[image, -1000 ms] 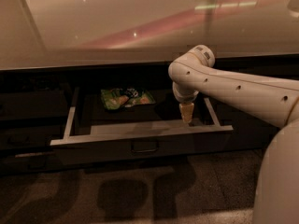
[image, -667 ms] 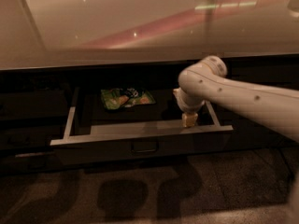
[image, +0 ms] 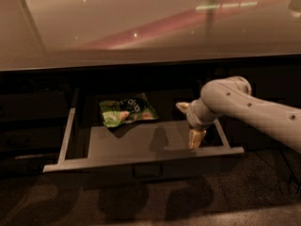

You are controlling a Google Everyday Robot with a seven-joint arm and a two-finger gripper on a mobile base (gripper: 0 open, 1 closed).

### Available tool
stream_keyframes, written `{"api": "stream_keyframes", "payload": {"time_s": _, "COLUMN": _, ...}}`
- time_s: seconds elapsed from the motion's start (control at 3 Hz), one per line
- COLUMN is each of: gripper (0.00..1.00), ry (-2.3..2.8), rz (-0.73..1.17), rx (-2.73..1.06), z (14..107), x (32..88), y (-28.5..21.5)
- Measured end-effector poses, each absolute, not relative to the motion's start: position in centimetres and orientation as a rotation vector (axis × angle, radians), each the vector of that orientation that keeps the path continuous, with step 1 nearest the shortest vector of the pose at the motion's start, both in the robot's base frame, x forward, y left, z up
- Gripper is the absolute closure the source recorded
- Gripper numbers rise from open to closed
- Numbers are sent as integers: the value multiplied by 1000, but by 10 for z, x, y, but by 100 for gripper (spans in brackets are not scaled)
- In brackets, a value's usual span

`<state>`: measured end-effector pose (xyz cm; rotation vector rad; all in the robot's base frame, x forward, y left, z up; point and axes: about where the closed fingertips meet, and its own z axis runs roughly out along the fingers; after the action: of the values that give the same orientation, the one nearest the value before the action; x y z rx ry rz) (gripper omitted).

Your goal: Open top drawer

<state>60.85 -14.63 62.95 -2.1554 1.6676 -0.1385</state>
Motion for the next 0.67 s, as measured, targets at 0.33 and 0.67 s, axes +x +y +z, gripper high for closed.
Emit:
{"api": "stream_keyframes", "payload": {"time_s": 0.33, "gripper": 0, "ry": 1601, "rz": 81, "rx": -2055, "z": 618, "x": 569, "y": -148}}
{"api": "stream_keyframes", "payload": {"time_s": 0.67, "gripper": 0, "ry": 1495, "rz": 221, "rx": -2017, "z": 615, "x": 538, "y": -154}}
